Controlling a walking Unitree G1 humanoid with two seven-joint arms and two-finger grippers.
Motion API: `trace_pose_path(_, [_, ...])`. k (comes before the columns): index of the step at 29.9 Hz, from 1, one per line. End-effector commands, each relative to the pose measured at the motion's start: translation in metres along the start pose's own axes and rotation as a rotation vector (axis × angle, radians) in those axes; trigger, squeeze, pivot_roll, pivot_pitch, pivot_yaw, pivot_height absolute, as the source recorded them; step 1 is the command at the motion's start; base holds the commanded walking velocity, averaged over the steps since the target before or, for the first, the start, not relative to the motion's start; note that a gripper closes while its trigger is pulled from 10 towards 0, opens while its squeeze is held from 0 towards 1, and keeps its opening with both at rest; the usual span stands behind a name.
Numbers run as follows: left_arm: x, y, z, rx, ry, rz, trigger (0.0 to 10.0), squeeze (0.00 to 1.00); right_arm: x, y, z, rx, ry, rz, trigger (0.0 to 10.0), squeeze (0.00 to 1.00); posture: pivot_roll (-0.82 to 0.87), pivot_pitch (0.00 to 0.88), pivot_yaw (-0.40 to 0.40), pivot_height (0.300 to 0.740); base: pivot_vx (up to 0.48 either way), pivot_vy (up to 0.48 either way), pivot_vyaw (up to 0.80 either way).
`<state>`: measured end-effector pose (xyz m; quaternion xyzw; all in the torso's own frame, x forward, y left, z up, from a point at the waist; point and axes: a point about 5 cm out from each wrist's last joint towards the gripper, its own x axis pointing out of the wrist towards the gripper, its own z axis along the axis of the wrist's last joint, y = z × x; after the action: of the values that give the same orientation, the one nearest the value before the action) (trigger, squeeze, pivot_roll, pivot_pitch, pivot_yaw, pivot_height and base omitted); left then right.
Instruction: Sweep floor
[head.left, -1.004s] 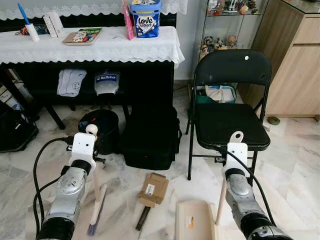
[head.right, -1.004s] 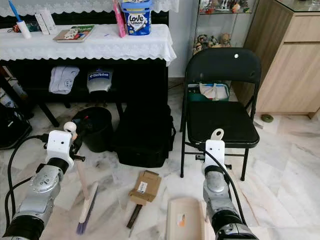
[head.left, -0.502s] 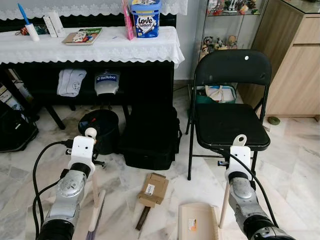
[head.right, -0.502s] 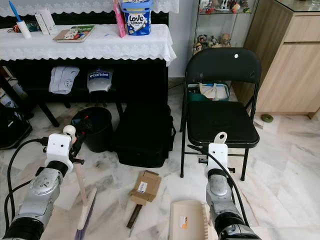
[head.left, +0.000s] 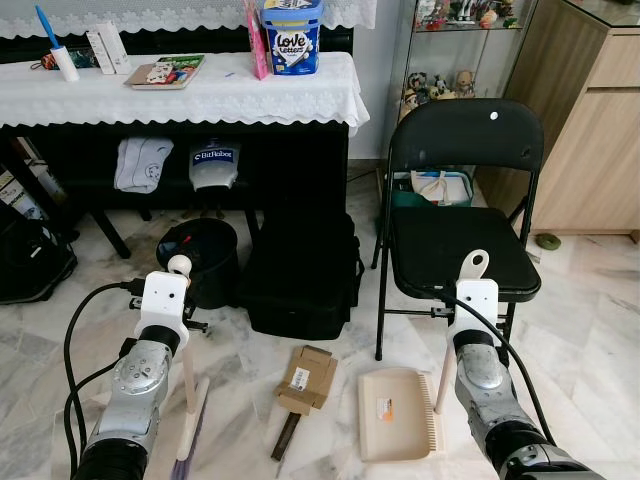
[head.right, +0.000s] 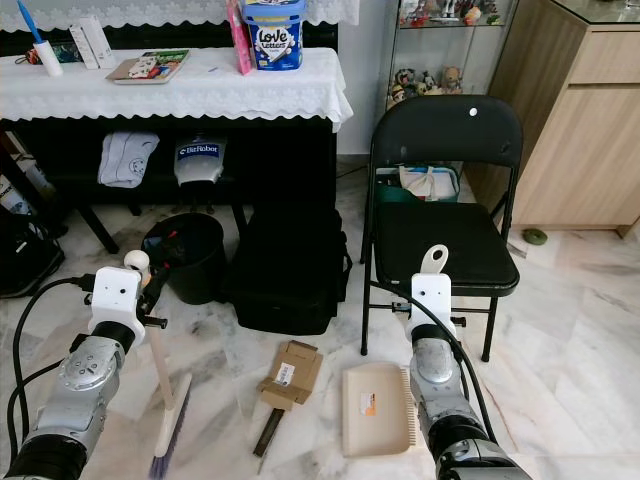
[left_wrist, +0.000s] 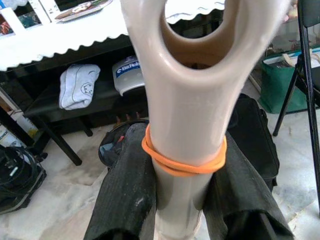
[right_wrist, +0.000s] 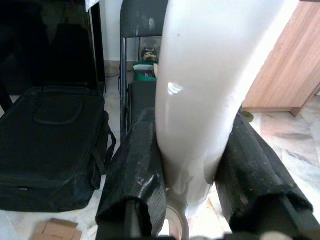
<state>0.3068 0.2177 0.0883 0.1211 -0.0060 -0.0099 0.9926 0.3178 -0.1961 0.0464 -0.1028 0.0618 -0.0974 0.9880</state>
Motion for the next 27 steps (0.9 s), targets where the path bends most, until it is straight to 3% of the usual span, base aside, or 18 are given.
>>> trace_pose_path(1, [0.0,0.009,0.004,0.03,-0.027,0.021,10.0,0.0,-0.002,0.0,-0.003,0.004,0.006,0.0,10.0,0.0,0.05,0.0,0.051,0.74,0.0,0.0,0.0])
trace_pose_path(7, [0.0,0.01,0.002,0.033,-0.018,0.021,10.0,0.0,-0.006,-0.002,-0.011,0.05,0.04,-0.017,10.0,0.0,0.05,0.0,0.055,0.74,0.0,0.0,0.0])
trace_pose_path(15, [-0.003,0.009,-0.007,0.027,0.029,0.014,10.0,0.0,-0.009,0.0,-0.016,0.04,0.059,-0.005,10.0,0.0,0.06,0.0,0.053,0.74,0.0,0.0,0.0])
trace_pose_path(27, [-0.009,0.012,-0.027,-0.068,0.122,0.042,10.0,0.0,-0.01,0.009,-0.015,0.067,0.046,0.039,10.0,0.0,0.07,0.0,0.046,0.74,0.0,0.0,0.0])
